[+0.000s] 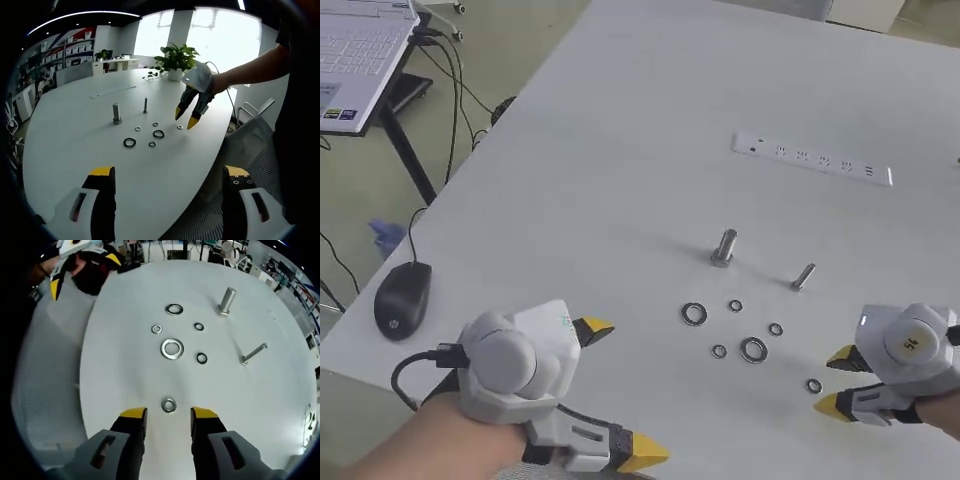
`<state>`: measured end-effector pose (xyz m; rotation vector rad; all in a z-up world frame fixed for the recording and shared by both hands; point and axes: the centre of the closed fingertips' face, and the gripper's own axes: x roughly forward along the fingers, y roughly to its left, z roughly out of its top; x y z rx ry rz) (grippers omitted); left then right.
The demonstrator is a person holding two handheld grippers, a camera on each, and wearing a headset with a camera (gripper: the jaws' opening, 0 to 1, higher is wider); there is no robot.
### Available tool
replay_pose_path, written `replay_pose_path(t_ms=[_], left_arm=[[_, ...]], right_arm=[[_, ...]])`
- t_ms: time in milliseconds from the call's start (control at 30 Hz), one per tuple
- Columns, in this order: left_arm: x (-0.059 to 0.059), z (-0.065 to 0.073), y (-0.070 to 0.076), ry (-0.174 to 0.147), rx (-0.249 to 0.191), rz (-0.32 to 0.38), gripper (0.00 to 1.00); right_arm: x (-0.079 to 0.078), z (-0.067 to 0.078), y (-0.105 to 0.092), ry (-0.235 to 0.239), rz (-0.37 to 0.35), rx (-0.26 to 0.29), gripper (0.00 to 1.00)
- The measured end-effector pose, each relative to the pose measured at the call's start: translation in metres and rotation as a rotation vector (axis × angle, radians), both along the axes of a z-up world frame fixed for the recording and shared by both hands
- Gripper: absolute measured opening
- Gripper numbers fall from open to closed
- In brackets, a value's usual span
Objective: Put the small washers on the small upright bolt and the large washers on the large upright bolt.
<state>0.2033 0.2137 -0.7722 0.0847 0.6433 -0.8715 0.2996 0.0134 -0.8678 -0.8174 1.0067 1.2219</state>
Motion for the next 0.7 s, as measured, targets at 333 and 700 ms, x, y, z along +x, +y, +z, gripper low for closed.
replay_pose_path(t_ms=[333,700], left_arm=[[0.001,-0.003,0.008,-0.006,0.023,-0.009,0.88],[-0.005,-0.002,0.012,-0.005,0.023,-0.01,0.86]], right_arm=[[-0.005,-0.008,-0.001,0.003,0.026,-0.042,0.32],[-0.002,-0.007,0.003,-0.022,0.051,-0.058,0.25]])
